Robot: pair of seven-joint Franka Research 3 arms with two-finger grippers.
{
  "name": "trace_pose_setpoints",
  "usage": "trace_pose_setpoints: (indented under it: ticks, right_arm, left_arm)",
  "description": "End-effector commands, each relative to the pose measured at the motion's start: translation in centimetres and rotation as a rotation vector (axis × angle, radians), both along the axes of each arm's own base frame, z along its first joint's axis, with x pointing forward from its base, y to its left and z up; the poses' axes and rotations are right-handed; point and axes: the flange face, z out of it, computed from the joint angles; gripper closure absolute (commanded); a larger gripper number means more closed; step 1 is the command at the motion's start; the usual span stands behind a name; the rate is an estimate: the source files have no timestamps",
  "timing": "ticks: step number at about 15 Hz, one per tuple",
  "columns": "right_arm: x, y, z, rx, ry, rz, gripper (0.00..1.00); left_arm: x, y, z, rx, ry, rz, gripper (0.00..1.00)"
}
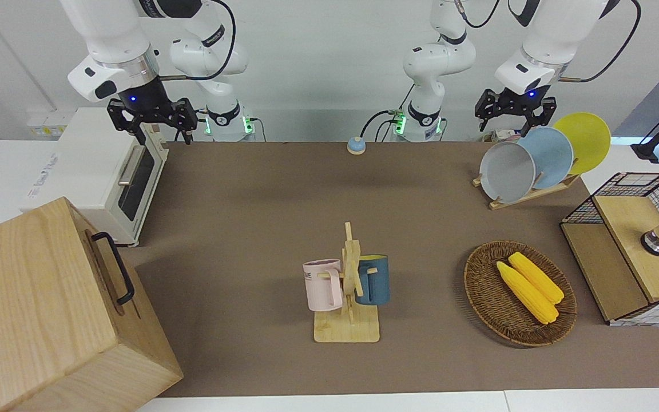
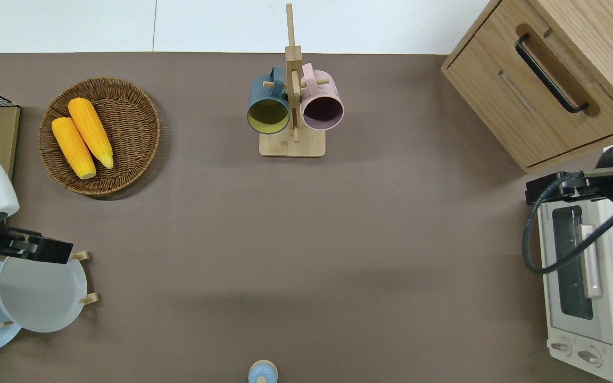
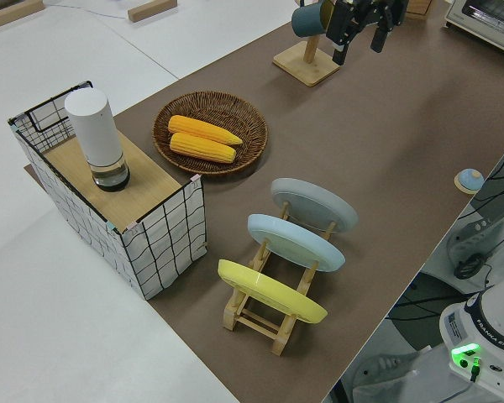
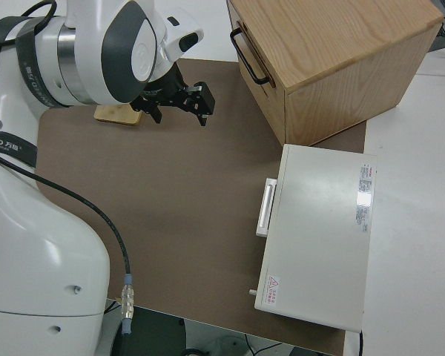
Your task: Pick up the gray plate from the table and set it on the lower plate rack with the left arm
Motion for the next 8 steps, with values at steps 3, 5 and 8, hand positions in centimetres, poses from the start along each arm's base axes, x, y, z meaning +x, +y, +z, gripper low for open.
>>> trace_pose_setpoints:
  ticks: [3, 5, 8]
  right_arm:
    - [0.00, 0.10, 0.27, 0.003, -0.005, -0.003, 0.017]
    - [0.00, 0.10, 0.27, 0.003, -0.005, -0.003, 0.017]
    - [0.00, 0.10, 0.27, 0.003, -0.005, -0.003, 0.017]
  left_arm:
    - [-0.09, -0.31, -0.41, -0.064, -0.001, 0.076, 0.00]
    - [-0.11, -0.65, -0.34, -0.066, -0.002, 0.073, 0.00]
    - [-0.16, -0.72, -0.37, -0.072, 0.003, 0.072, 0.00]
